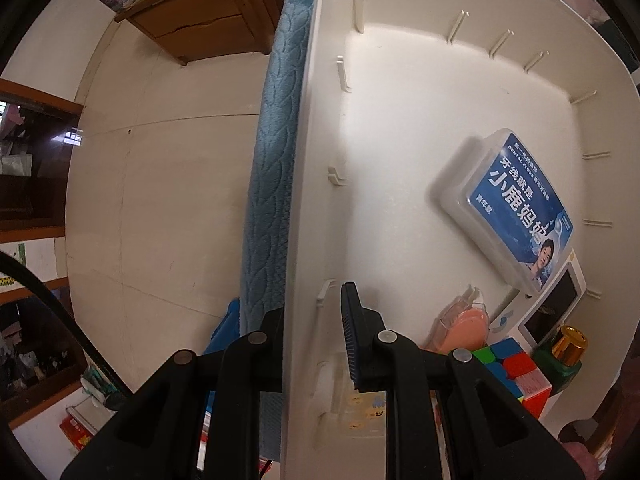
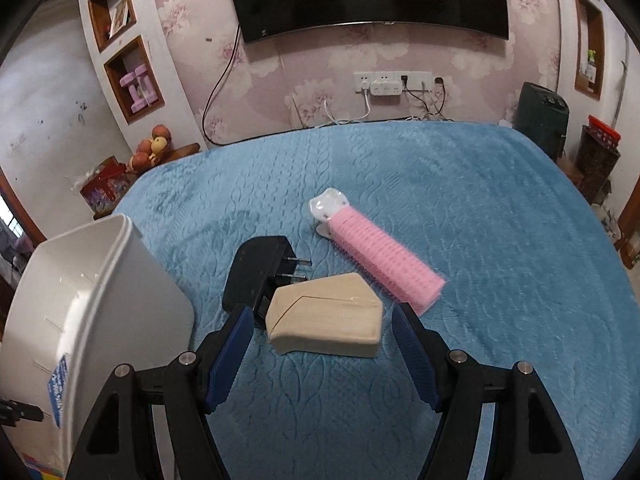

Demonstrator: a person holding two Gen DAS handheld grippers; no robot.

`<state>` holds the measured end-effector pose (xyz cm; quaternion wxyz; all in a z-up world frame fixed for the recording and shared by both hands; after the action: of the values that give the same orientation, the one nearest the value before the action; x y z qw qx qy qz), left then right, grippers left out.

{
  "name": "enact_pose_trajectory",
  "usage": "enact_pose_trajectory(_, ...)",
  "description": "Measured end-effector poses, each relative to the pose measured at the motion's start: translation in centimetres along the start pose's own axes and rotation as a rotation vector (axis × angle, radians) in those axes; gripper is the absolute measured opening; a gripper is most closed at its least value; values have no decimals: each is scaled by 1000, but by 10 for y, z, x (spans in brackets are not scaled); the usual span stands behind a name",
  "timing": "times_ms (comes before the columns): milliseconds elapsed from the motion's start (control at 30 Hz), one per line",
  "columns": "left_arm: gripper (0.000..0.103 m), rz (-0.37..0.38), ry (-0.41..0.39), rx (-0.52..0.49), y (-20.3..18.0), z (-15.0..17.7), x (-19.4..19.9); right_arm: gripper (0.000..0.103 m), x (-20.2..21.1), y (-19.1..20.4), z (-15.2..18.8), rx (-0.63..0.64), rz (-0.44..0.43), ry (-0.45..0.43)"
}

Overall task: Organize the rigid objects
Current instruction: 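Move the open right tool to the beige block and close on it, then carry the beige block into the tray with the right tool and release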

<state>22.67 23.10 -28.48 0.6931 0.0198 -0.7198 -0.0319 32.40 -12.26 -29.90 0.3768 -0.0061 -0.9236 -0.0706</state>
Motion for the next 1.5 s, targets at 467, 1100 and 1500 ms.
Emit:
enact_pose_trajectory(467,21,-21,-8,59,-1,2,-2,69,-7,3,1,23,-17,28)
enact_pose_trajectory(1100,21,-30,-15,45,-5,14,5,64,40,-1,20,8,-18,104)
enact_pose_trajectory(1500,21,26,-31,10,0,22,10,64,98,25,27,8,-24,79)
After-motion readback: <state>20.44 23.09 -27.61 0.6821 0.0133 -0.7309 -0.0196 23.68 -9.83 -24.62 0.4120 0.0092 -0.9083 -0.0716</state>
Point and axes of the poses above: each gripper's, at about its wrist camera, not at the fingertips, and x roughly against the way its jaws point, y to its left, z to its underside, the point moved 6 cm from there along -x, roughly the way its jaws point, and after that the axes turned 5 degrees about -y, right-handed, at the moved point
